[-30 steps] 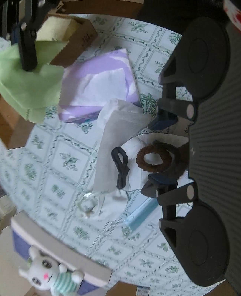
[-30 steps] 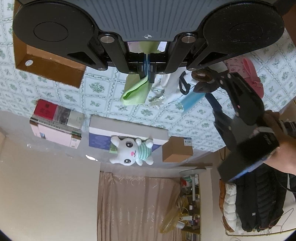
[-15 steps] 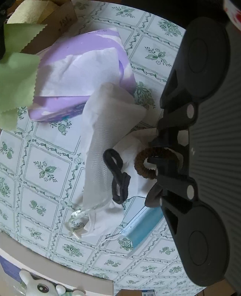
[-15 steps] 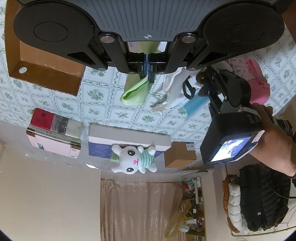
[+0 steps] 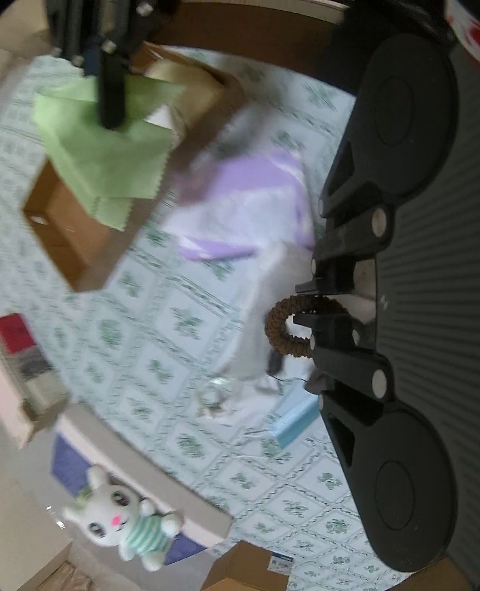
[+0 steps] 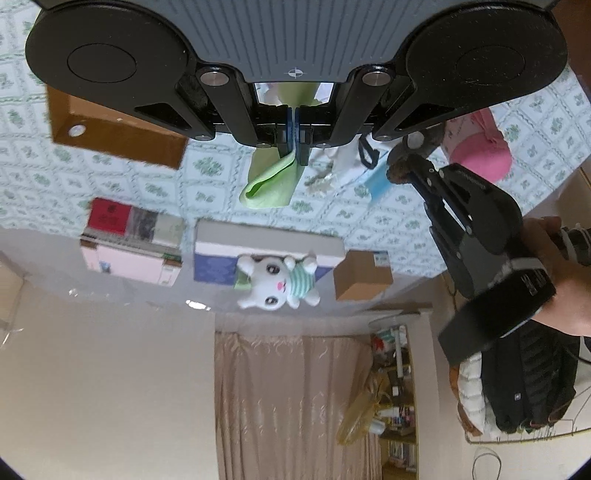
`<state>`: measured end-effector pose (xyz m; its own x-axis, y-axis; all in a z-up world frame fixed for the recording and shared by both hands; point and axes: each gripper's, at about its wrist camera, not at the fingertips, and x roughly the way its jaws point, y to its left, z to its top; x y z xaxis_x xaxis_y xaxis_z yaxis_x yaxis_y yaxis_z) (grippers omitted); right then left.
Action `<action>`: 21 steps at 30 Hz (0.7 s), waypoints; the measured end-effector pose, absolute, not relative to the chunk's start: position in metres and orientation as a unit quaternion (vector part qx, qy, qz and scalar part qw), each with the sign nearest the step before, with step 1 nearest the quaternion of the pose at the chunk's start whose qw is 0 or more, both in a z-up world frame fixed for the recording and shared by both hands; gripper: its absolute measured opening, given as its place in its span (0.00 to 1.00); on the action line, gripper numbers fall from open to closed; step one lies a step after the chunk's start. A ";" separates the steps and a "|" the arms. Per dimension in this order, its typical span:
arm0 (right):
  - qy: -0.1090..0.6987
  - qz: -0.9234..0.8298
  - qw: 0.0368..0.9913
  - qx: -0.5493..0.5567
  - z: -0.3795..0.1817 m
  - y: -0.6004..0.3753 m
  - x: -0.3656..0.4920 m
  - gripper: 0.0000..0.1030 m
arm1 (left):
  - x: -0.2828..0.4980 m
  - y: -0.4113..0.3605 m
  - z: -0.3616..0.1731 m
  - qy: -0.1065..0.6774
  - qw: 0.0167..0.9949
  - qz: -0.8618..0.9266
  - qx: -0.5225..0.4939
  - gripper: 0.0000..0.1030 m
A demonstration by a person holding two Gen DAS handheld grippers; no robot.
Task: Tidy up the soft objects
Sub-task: 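Carry the green cloth with the right gripper while the left grasps the brown hair tie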
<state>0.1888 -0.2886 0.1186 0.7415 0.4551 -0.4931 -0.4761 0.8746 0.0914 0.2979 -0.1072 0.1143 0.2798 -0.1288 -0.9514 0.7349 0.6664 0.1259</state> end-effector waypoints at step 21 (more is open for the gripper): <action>0.339 0.123 0.931 -0.060 0.100 -0.423 0.191 0.01 | 0.283 -0.289 0.091 0.462 0.779 -0.388 0.170 0.08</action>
